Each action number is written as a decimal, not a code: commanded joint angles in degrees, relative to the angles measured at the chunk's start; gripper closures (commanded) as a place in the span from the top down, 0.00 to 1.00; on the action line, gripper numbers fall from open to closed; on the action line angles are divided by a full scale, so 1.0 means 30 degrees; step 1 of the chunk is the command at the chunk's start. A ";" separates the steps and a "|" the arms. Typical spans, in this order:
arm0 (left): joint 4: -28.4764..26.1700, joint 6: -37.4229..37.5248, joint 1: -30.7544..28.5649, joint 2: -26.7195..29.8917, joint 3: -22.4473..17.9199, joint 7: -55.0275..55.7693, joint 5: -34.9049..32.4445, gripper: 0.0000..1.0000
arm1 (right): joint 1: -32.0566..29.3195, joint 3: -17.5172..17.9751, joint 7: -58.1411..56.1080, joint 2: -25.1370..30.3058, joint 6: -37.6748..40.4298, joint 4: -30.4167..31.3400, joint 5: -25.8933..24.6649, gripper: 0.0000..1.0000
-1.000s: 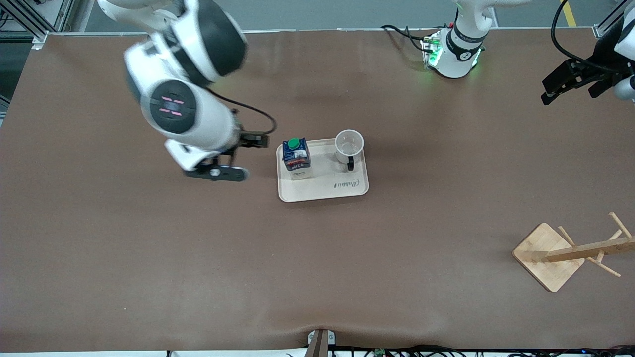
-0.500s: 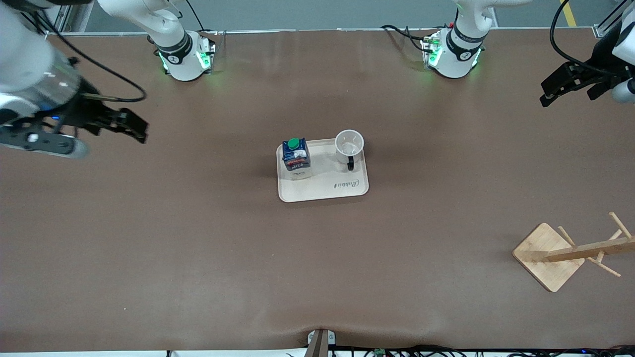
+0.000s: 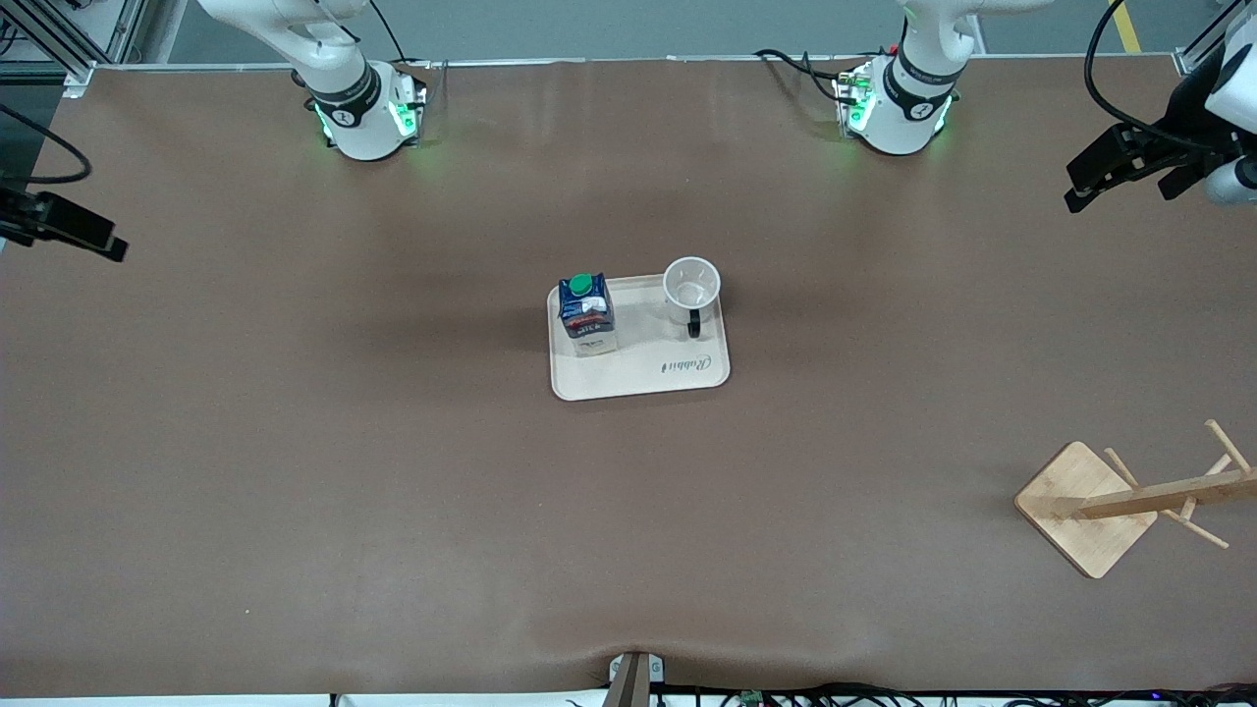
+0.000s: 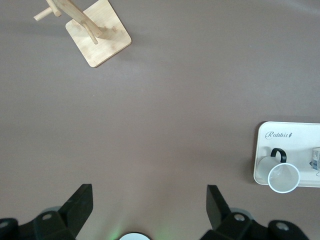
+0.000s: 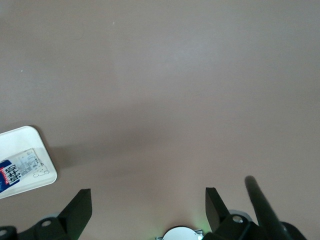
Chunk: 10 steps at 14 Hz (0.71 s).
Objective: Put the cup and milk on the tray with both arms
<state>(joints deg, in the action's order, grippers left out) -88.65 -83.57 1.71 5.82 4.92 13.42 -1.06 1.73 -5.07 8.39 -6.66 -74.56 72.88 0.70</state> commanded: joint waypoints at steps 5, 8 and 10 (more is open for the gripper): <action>0.0254 0.0315 0.0017 -0.0122 0.0204 0.0156 -0.0029 1.00 | -0.0929 0.0344 -0.0278 0.5588 -0.4740 0.8784 -0.0323 1.00; 0.0371 0.0552 -0.0070 -0.0151 0.0204 -0.0048 -0.0058 1.00 | -0.1307 0.0315 -0.0975 0.5501 -0.4620 0.8667 -0.0441 1.00; 0.0401 0.0551 -0.0100 -0.0210 0.0204 -0.0049 -0.0088 1.00 | -0.1484 0.0286 -0.2326 0.4861 -0.4619 0.7211 -0.0615 1.00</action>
<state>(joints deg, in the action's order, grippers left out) -88.65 -82.94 1.63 5.72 5.39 13.42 -1.06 -0.94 -5.07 4.57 8.37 -88.13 96.73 0.10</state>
